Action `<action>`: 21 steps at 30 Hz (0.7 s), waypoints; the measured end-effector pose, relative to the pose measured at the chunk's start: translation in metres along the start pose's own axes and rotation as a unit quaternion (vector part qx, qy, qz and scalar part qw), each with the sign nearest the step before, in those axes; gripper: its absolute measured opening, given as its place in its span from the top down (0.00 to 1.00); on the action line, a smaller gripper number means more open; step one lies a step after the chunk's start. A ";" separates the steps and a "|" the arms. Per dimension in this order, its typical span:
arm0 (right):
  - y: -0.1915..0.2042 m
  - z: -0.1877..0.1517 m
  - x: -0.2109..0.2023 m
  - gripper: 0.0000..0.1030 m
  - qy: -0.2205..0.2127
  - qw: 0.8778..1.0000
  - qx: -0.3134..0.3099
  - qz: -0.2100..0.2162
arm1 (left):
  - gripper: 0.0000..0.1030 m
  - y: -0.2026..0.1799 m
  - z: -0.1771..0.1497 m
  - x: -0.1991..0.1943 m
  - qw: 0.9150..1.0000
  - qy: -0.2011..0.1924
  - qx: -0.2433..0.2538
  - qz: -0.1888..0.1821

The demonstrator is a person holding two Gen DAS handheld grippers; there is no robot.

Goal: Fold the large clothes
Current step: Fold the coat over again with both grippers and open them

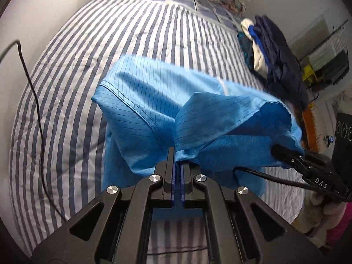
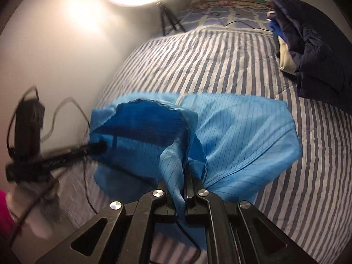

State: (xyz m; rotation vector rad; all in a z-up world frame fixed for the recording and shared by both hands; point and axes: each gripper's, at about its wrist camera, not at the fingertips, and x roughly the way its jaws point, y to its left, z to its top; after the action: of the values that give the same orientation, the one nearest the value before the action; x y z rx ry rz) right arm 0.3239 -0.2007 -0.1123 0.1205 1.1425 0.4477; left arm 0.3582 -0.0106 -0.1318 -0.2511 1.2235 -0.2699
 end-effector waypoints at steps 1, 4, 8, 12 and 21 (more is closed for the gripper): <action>0.002 -0.006 0.001 1.00 0.004 1.000 -0.003 -0.001 | 0.99 0.001 -0.005 0.001 1.000 0.003 0.003 0.002; 0.008 -0.027 0.006 0.99 0.016 1.000 -0.015 -0.002 | 0.99 0.004 -0.025 0.006 1.000 0.017 0.012 0.010; 0.015 -0.043 0.009 0.98 0.031 0.999 -0.034 -0.006 | 0.99 0.005 -0.048 0.009 0.999 0.036 0.032 0.023; 0.020 -0.055 -0.004 0.79 0.048 0.998 -0.036 0.008 | 0.99 0.012 -0.068 0.000 0.997 0.055 0.046 0.033; -0.018 -0.077 -0.069 0.61 0.028 0.993 0.097 0.062 | 0.90 0.038 -0.078 -0.065 0.998 0.056 0.003 0.017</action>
State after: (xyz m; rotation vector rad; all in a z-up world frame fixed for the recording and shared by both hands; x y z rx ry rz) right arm 0.2365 -0.2552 -0.0918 0.3524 1.2364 0.4508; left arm 0.2663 0.0435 -0.1122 -0.2117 1.3373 -0.2613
